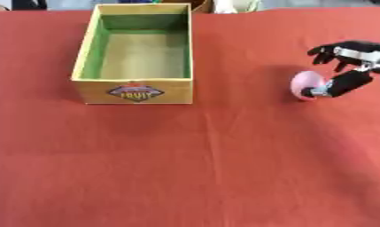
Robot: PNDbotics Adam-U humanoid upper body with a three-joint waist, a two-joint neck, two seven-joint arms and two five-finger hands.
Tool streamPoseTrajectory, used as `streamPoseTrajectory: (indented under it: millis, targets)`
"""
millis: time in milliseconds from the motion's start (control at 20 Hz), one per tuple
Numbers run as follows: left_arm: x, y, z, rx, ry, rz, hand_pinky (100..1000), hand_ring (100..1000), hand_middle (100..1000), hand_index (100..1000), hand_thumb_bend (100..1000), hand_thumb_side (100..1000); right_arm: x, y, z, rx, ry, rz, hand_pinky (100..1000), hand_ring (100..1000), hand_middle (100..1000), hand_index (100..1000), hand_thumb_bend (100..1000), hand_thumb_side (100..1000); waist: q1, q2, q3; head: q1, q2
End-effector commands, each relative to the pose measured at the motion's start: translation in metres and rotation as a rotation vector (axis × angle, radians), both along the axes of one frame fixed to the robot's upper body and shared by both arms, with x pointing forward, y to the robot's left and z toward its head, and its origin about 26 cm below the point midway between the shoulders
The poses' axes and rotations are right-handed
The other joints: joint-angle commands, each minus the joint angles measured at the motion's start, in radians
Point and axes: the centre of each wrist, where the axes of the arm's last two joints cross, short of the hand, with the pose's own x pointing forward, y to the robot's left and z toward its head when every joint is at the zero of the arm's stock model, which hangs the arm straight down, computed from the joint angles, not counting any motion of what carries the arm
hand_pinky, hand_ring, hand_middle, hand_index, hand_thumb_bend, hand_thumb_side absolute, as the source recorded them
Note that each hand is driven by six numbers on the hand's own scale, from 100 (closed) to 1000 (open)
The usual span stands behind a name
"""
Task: Pick up objects on the table and place them in the box.
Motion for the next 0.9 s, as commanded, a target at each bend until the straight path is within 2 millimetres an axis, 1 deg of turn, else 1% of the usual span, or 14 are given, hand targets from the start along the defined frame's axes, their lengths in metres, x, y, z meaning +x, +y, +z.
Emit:
streamPoseTrajectory:
  millis: [50,250,400,500,600,700,750,850,900]
  targets:
    - [-0.0024,-0.0005,0.0059,0.008,-0.022,-0.007,572,498,441,593,100,651,-0.0017,-0.0056,0.0122,-0.043,-0.02,-0.015,742,875,732,920,418,358,0.0,-0.014,0.001,-0.001,-0.007]
    - [-0.0023,-0.0006,0.0059,0.008,-0.023,-0.008,572,498,442,593,100,651,-0.0021,-0.0046,0.013,-0.039,-0.037,-0.004,724,831,595,804,399,320,0.001,-0.013,0.001,-0.001,-0.006]
    - [-0.0022,-0.0006,0.0063,0.008,-0.024,-0.009,572,499,442,594,100,652,-0.0029,-0.0053,0.0132,-0.011,-0.05,0.003,692,805,545,757,363,272,0.0,-0.013,0.001,0.002,-0.003]
    - [-0.0021,-0.0005,0.0065,0.008,-0.025,-0.008,572,499,442,594,100,652,-0.0039,-0.0068,0.0138,0.015,-0.064,-0.001,682,792,517,715,348,263,0.0,-0.013,0.001,0.005,-0.002]
    - [-0.002,-0.0005,0.0067,0.008,-0.026,-0.007,572,499,442,594,100,652,-0.0047,-0.0075,0.0145,0.028,-0.084,-0.004,658,765,479,636,315,244,0.0,-0.013,0.001,0.007,-0.002]
    - [-0.0019,-0.0007,0.007,0.009,-0.027,-0.009,573,500,442,594,100,653,-0.0053,-0.007,0.015,0.042,-0.103,-0.003,633,742,457,580,272,226,0.0,-0.013,0.0,0.009,-0.004]
    - [-0.0018,-0.0008,0.0072,0.01,-0.027,-0.009,573,500,442,594,100,653,-0.0055,-0.0067,0.0152,0.047,-0.112,-0.003,614,722,446,547,209,195,0.0,-0.013,0.0,0.009,-0.004]
    - [-0.0018,-0.0008,0.0073,0.01,-0.028,-0.01,573,500,442,594,100,653,-0.0058,-0.0058,0.0149,0.059,-0.124,-0.002,598,709,442,533,133,150,0.0,-0.013,0.0,0.01,-0.005]
    - [-0.0018,-0.0008,0.0073,0.01,-0.028,-0.01,573,500,442,594,100,653,-0.0061,-0.0054,0.0149,0.064,-0.128,-0.001,591,704,440,525,100,100,0.0,-0.013,0.0,0.01,-0.005]
